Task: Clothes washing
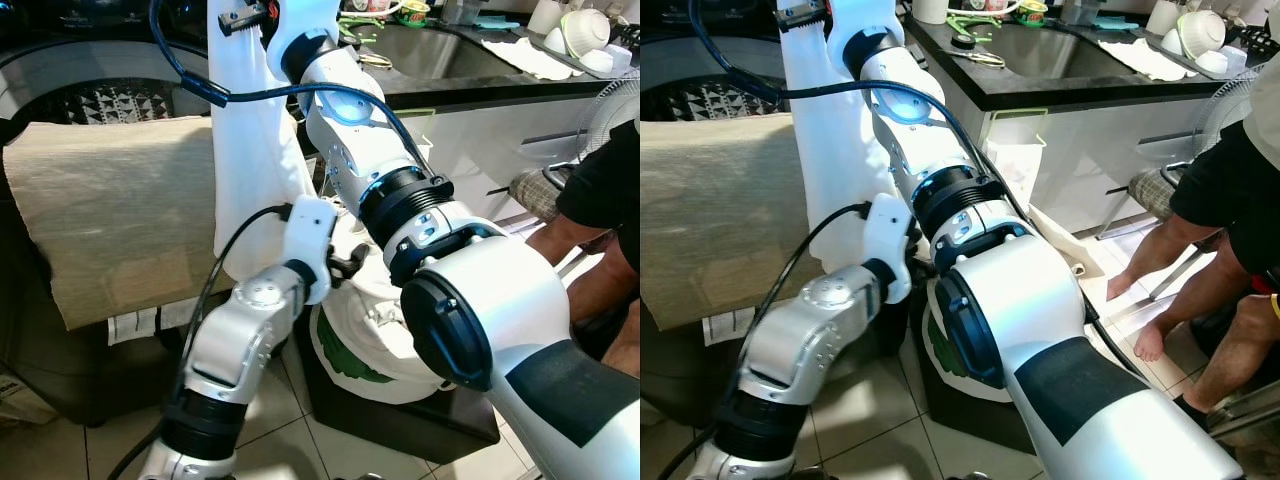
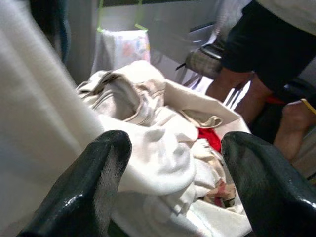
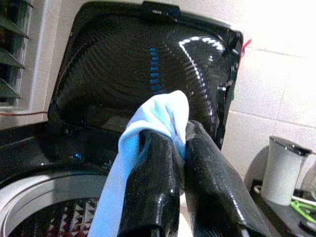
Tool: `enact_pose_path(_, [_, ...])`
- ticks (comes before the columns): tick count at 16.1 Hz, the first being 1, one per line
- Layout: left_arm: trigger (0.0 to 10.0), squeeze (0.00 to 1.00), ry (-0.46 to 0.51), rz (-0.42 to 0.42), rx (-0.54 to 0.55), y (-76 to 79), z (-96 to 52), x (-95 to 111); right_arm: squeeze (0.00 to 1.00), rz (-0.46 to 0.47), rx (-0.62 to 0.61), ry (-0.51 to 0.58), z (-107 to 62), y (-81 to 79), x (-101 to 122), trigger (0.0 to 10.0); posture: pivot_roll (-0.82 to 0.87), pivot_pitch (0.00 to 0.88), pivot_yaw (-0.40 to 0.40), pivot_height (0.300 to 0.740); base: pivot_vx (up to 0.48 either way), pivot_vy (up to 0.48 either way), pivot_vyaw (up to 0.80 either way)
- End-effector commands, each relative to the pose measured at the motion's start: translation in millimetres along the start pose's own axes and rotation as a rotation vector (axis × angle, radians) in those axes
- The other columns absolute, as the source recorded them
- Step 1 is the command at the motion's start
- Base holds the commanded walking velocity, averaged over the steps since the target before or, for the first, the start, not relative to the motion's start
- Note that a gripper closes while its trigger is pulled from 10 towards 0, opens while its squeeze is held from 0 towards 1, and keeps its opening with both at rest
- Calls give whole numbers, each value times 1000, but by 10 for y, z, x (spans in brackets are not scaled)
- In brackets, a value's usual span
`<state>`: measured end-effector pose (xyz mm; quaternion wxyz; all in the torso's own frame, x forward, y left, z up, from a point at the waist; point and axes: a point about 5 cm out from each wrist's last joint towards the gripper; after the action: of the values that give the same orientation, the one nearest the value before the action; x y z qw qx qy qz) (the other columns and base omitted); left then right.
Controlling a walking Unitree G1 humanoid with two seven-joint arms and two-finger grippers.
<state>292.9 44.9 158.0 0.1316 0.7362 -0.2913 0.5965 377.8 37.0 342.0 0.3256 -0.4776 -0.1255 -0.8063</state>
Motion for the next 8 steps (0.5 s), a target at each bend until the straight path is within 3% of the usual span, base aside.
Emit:
enact_pose_path(1, [10000, 0, 24, 51, -51, 133, 76, 53, 0, 148, 37, -72, -32, -353, -270, 10000, 168, 0, -152, 740, 0, 0, 0])
enact_pose_path(4, [10000, 0, 36, 44, -78, 210, 126, 40, 0, 191, 64, -92, -28, -431, -298, 10000, 163, 0, -150, 740, 0, 0, 0])
enact_pose_path(6, [10000, 0, 23, 105, -20, 107, 117, -25, 0, 210, 84, -98, -15, -469, -288, 10000, 161, 0, -148, 740, 0, 0, 0])
enact_pose_path(8, [10000, 0, 2, 200, 127, -159, 62, -190, 0, 212, 149, -95, -31, -477, -277, 10000, 160, 0, -152, 740, 0, 0, 0])
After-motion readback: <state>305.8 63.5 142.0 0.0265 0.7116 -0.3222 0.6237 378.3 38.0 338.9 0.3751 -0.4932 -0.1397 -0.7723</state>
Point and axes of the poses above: a point about 5 cm out from each wrist's last joint towards the gripper, its own z axis pointing out of the wrist towards the gripper, its own x axis along the axis of the wrist's last joint, y = z × x, and after that the axes turned 14 degrees about z, right-handed
